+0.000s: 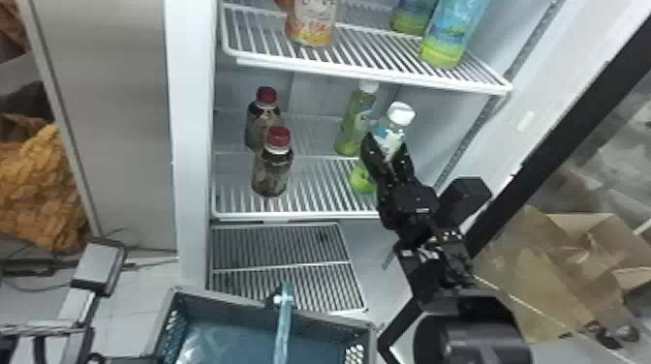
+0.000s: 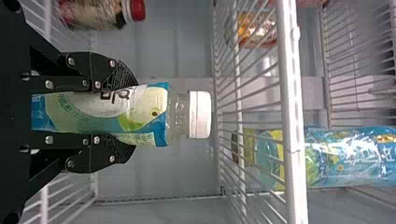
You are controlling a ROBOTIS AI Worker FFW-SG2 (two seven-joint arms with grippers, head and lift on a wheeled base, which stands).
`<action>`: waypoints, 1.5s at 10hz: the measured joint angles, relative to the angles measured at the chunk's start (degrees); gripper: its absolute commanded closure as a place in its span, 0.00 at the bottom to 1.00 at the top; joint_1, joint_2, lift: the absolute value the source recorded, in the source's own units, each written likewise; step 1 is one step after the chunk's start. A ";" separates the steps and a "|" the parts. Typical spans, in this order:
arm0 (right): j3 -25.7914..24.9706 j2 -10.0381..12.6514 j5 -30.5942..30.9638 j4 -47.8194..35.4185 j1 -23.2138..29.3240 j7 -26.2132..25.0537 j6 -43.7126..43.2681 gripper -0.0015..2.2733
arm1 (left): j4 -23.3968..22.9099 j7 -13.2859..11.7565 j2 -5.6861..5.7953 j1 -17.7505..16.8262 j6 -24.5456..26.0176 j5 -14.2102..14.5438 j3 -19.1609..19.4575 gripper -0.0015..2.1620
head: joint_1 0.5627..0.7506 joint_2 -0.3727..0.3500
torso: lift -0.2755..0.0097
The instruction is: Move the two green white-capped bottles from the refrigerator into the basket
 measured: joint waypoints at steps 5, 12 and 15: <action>0.11 -0.35 -3.15 -24.98 14.45 1.55 17.82 0.38 | -0.01 0.00 0.00 -0.08 -0.01 -0.35 0.16 0.54 | 0.70 0.03 | 0.04; 0.37 -0.13 -8.59 -46.63 31.64 3.40 38.02 0.38 | -0.01 0.00 0.00 -0.07 0.00 -1.05 0.80 0.54 | 0.70 0.03 | 0.04; 0.57 -0.09 -9.78 -49.87 35.06 3.90 44.39 0.38 | -0.01 0.00 0.00 -0.07 0.00 -0.78 0.79 0.54 | 0.70 0.03 | 0.04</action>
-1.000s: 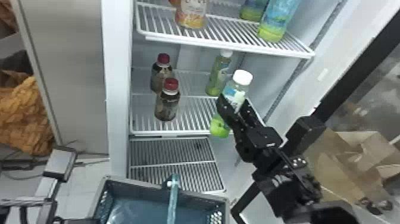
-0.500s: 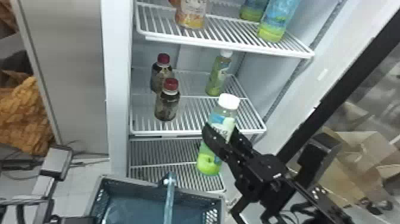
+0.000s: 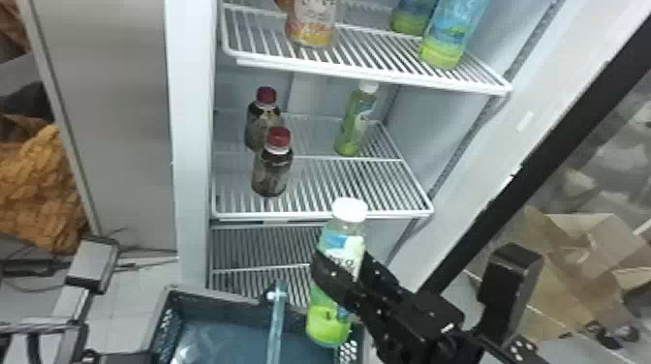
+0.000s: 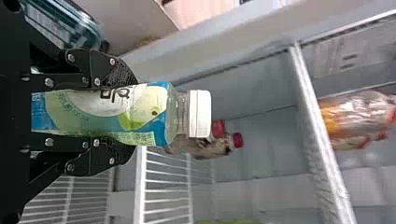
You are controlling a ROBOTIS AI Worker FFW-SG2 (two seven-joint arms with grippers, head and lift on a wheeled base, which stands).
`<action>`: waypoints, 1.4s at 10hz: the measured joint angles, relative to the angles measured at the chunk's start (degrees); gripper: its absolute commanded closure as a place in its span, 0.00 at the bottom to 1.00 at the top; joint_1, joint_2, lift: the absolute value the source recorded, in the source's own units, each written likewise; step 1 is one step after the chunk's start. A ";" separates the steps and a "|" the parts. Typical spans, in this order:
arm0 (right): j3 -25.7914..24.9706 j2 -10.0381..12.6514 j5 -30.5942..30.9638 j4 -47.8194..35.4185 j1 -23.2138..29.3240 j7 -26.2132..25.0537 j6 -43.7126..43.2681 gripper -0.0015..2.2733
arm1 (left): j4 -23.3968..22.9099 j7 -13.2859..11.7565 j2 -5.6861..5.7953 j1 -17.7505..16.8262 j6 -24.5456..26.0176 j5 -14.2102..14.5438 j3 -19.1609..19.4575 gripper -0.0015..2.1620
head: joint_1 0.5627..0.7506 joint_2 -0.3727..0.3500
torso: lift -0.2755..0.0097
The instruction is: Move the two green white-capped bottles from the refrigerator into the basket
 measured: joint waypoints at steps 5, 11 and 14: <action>1.26 -0.15 -2.03 -2.54 0.96 -0.33 12.78 0.38 | 0.00 0.00 0.00 0.14 0.00 0.00 0.09 0.54 | 0.70 0.04 | 0.04; 0.32 0.60 -1.70 -1.86 0.54 -1.06 16.48 0.20 | -0.03 -0.01 -0.09 0.41 0.01 0.18 0.12 0.54 | 0.70 0.03 | 0.04; 0.07 0.83 -0.19 -1.69 0.86 -2.50 9.53 0.20 | 0.00 0.00 -0.09 0.42 0.00 0.14 0.15 0.54 | 0.70 0.03 | 0.04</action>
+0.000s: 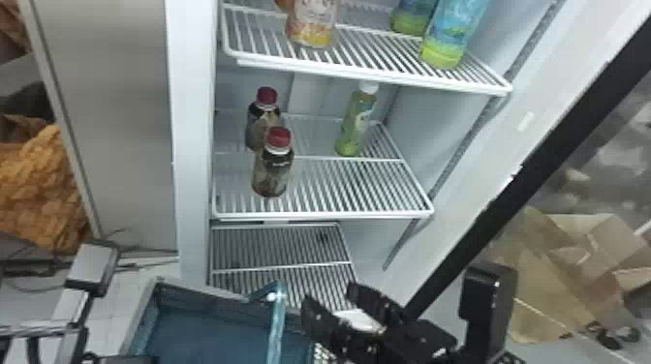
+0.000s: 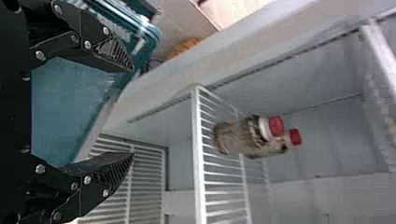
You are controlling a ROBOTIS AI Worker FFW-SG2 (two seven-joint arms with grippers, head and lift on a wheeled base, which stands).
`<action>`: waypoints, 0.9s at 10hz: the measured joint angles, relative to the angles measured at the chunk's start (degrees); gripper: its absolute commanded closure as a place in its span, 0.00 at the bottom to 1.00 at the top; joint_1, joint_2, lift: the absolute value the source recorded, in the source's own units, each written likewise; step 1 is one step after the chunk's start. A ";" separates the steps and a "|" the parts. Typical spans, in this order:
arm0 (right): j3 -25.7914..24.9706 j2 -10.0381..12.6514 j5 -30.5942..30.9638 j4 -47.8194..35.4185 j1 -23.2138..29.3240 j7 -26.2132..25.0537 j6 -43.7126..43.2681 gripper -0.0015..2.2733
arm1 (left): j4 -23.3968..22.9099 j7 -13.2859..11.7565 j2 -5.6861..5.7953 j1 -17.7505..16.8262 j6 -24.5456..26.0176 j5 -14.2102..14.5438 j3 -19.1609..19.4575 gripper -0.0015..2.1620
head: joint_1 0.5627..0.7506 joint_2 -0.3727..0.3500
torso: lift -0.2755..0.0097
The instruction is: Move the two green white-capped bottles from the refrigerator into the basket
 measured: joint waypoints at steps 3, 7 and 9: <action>-0.71 0.43 1.54 1.77 -0.21 -1.31 -9.45 0.20 | 0.00 0.00 0.00 -0.09 0.00 -0.12 0.08 0.54 | 0.70 0.03 | 0.04; -2.76 0.91 3.83 8.10 -3.78 -1.27 -20.31 0.11 | 0.00 0.00 0.00 -0.15 0.00 -0.11 -0.03 0.54 | 0.70 0.03 | 0.04; -4.29 1.33 5.23 11.79 -6.37 -1.34 -25.39 0.04 | 0.01 0.00 0.00 -0.15 0.04 -0.01 -0.04 0.54 | 0.70 0.03 | 0.04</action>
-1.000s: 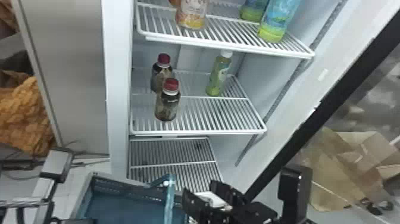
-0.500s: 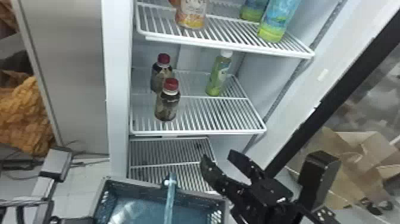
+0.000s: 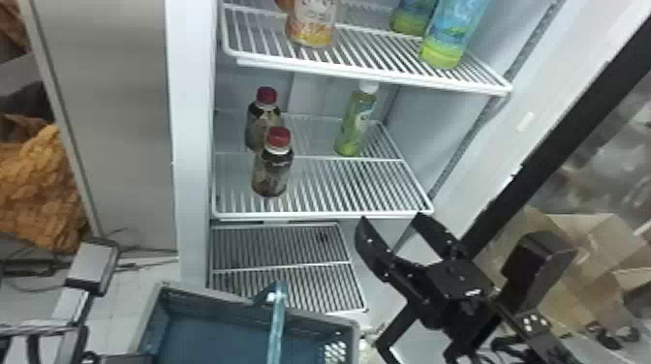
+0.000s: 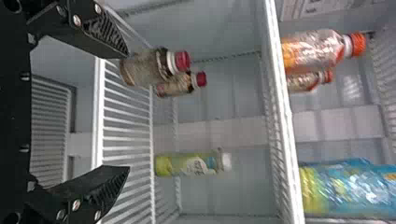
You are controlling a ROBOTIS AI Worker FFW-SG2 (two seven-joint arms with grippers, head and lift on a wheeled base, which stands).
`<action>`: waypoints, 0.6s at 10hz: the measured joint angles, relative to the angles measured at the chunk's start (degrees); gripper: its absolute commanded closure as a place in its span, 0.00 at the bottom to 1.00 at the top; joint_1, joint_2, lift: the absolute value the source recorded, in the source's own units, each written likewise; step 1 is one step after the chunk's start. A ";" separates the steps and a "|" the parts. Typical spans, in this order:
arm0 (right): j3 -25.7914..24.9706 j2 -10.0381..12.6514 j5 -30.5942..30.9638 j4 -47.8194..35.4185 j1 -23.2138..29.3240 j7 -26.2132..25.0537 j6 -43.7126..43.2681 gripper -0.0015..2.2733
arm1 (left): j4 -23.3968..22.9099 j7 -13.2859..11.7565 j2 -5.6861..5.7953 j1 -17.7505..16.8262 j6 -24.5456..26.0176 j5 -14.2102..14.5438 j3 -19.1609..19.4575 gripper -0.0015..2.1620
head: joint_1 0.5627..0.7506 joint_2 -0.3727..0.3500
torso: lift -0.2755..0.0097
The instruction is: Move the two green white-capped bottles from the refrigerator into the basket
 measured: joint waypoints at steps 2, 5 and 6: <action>-0.95 0.38 1.65 4.67 -3.53 -0.14 -4.57 0.03 | 0.00 0.00 0.00 0.00 0.09 0.09 0.00 0.54 | 0.70 0.03 | 0.04; -0.63 -0.23 2.61 15.60 -10.82 0.54 -13.03 0.03 | 0.00 0.00 0.00 0.17 0.11 0.25 0.00 0.54 | 0.70 0.03 | 0.04; -0.55 -0.43 2.86 19.43 -13.54 1.06 -15.03 0.03 | 0.00 0.00 0.01 0.24 0.11 0.34 0.00 0.54 | 0.70 0.03 | 0.04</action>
